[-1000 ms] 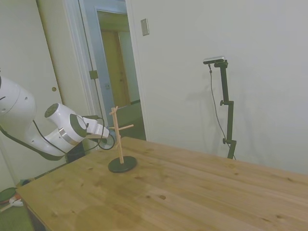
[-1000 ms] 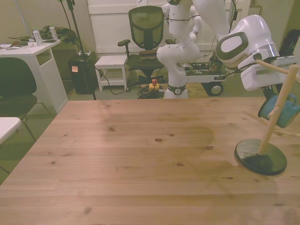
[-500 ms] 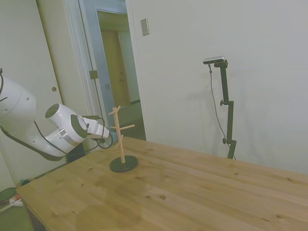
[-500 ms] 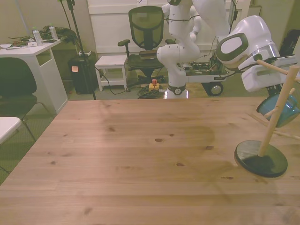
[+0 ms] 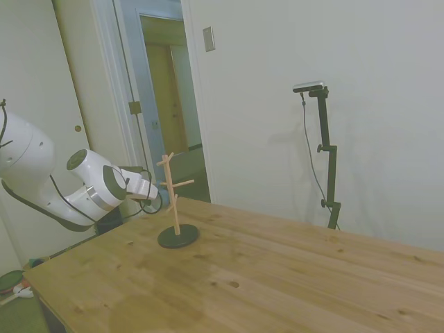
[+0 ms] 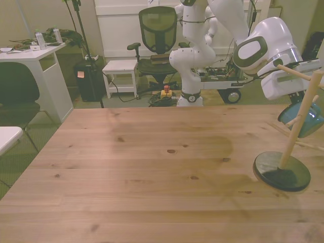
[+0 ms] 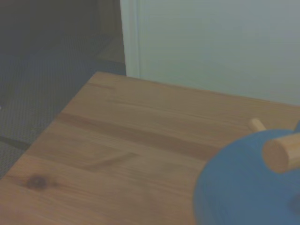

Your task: Unload the mug

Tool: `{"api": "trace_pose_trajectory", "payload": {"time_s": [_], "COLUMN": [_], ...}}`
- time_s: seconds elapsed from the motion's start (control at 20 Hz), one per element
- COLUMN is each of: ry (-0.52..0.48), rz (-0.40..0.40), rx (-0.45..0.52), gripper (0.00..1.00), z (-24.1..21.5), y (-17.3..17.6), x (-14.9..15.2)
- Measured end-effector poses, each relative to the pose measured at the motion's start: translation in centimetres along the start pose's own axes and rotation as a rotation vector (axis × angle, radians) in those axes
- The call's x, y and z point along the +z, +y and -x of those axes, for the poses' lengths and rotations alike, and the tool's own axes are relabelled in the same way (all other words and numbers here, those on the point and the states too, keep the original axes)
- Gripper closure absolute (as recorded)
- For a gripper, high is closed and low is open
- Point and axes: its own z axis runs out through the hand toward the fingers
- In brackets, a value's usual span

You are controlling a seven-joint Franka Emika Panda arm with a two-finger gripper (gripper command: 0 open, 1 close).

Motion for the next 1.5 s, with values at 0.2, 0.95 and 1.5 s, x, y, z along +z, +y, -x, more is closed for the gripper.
{"api": "trace_pose_trajectory", "payload": {"time_s": [0.2, 0.95, 1.5], "ry": [-0.001, 0.015, 0.017], "rz": [-0.01, -0.028, -0.054], "rx": [-0.001, -0.005, -0.017], "gripper": [1.0, 1.0, 1.0], "z": [0.1, -0.2, 0.1], "y": [-0.2, -0.9, -2.4], "x": [-0.1, -1.1, -1.7]}}
